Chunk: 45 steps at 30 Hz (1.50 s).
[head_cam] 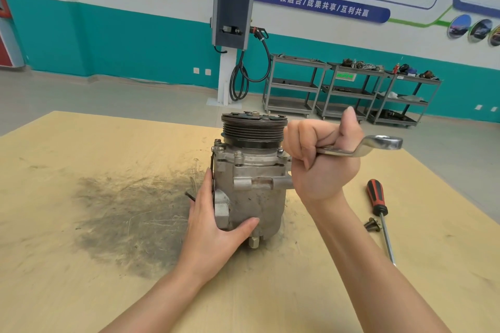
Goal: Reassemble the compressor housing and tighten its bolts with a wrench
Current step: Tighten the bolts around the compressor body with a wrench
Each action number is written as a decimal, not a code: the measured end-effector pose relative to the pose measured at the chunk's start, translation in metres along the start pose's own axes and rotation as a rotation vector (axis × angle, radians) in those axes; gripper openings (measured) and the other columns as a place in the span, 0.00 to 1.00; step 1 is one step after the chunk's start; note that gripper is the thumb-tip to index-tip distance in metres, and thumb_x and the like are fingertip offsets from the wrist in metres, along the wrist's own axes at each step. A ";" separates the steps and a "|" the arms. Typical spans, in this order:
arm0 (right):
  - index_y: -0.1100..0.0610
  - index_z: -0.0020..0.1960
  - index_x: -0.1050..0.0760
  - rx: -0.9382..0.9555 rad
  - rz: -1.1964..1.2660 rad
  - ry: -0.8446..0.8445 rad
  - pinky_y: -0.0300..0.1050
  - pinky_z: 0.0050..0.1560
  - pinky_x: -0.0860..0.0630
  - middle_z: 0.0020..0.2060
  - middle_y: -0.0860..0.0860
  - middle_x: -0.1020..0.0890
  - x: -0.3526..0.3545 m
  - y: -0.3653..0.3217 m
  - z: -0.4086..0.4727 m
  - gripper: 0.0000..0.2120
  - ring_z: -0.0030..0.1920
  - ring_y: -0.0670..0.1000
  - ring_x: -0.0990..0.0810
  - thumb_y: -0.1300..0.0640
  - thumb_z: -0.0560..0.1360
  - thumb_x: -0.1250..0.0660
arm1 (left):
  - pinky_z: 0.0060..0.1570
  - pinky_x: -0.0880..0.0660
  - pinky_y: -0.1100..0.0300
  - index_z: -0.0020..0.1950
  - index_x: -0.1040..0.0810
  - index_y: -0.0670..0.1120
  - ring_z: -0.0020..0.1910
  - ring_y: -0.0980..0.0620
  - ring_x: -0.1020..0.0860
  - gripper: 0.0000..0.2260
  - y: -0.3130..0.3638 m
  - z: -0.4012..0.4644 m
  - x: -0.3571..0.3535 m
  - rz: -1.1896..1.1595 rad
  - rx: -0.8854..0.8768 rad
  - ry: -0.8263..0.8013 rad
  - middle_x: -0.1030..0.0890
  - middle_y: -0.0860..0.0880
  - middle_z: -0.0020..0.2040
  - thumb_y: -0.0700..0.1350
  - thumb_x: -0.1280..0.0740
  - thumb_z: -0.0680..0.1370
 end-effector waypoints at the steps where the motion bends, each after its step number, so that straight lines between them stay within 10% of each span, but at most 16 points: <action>1: 0.60 0.20 0.46 0.003 -0.014 0.010 0.40 0.28 0.48 0.18 0.52 0.44 -0.001 0.000 0.000 0.31 0.23 0.47 0.45 0.51 0.78 0.66 | 0.75 0.40 0.44 0.79 0.52 0.62 0.76 0.57 0.42 0.52 0.000 0.000 0.000 -0.007 0.001 0.000 0.39 0.64 0.76 0.58 0.22 0.65; 10: 0.62 0.18 0.49 -0.045 0.048 0.018 0.41 0.28 0.47 0.18 0.53 0.45 0.008 0.001 0.001 0.31 0.23 0.47 0.44 0.51 0.78 0.62 | 0.76 0.44 0.44 0.74 0.55 0.71 0.77 0.59 0.43 0.51 0.005 0.000 0.000 -0.002 -0.007 -0.014 0.41 0.68 0.75 0.69 0.28 0.59; 27: 0.60 0.20 0.47 -0.162 0.143 -0.276 0.44 0.27 0.49 0.19 0.49 0.42 0.000 0.008 0.013 0.33 0.23 0.49 0.46 0.44 0.79 0.51 | 0.76 0.42 0.44 0.70 0.54 0.75 0.76 0.58 0.40 0.49 0.008 0.001 0.003 0.007 -0.042 0.005 0.39 0.68 0.74 0.56 0.21 0.65; 45: 0.59 0.19 0.45 -0.150 0.570 -0.438 0.42 0.28 0.46 0.16 0.50 0.45 0.011 0.011 0.011 0.33 0.21 0.48 0.49 0.49 0.80 0.43 | 0.76 0.43 0.44 0.71 0.56 0.71 0.78 0.56 0.44 0.34 0.006 0.002 0.001 0.063 -0.065 0.000 0.43 0.60 0.78 0.72 0.42 0.69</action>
Point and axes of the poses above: each hand's wrist, its own z-axis towards the middle knuckle, its own x-axis out of the back of the hand, y = z × x, the point moved 9 cm from there along z, towards the middle knuckle
